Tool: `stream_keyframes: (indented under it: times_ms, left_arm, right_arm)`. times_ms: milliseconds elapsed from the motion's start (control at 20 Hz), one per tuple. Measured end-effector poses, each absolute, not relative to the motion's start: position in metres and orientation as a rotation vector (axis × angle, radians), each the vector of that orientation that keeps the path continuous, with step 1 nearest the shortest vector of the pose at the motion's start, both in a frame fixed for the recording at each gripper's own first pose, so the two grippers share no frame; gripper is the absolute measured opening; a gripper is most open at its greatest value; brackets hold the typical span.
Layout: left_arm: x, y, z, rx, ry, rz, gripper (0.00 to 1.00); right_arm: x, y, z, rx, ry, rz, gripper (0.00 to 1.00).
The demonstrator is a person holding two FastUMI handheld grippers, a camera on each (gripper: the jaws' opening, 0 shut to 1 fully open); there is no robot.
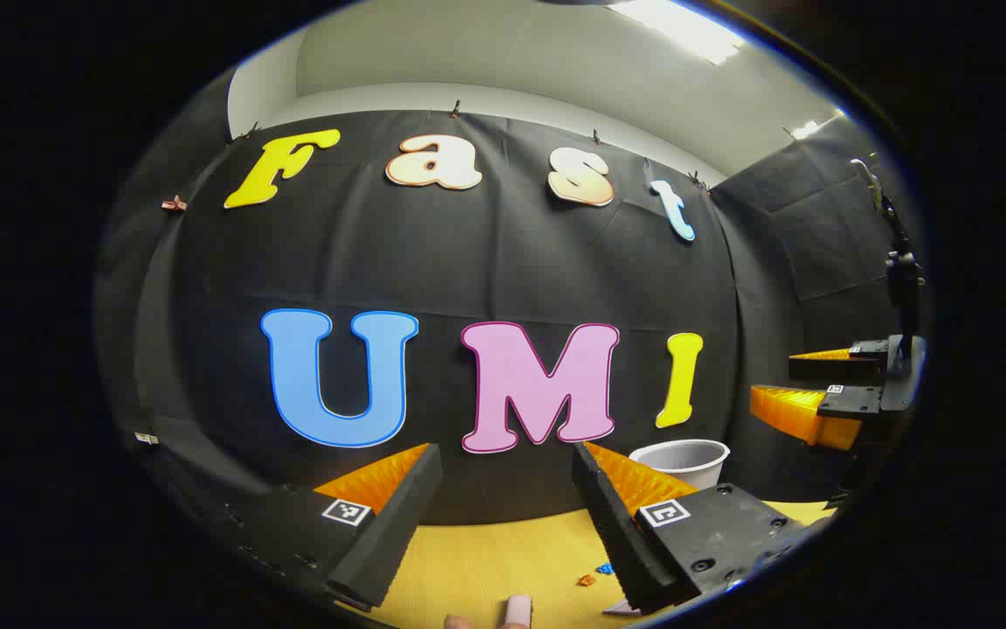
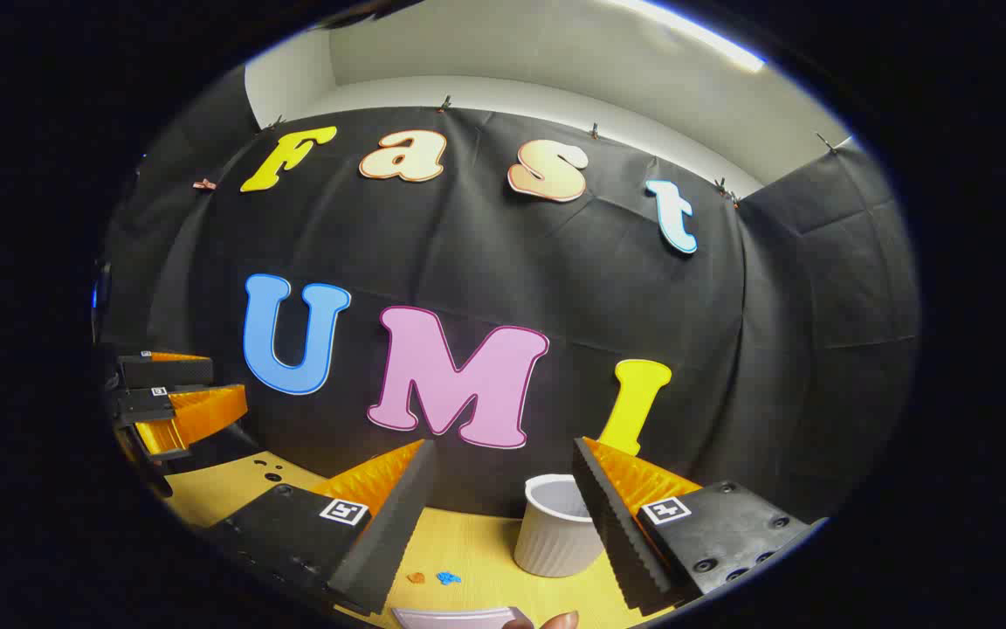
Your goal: Pick up the small broom and dustpan from the desktop, sweep the trash into the dustpan with the broom, and then empty the trash into the garbage bin.
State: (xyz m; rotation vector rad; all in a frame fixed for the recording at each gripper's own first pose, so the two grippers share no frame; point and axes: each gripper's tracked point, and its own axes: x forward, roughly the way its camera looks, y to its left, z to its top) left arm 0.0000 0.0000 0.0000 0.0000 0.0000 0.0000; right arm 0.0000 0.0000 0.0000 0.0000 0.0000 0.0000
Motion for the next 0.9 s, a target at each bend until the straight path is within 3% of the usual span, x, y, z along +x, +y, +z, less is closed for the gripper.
stream_keyframes:
  times_ms: [900]
  left_arm:
    - [-0.005,0.003,-0.004,0.006,0.035,0.005,0.96]
  right_arm:
    - [-0.017,0.001,-0.010,-0.002,0.031,0.013,0.96]
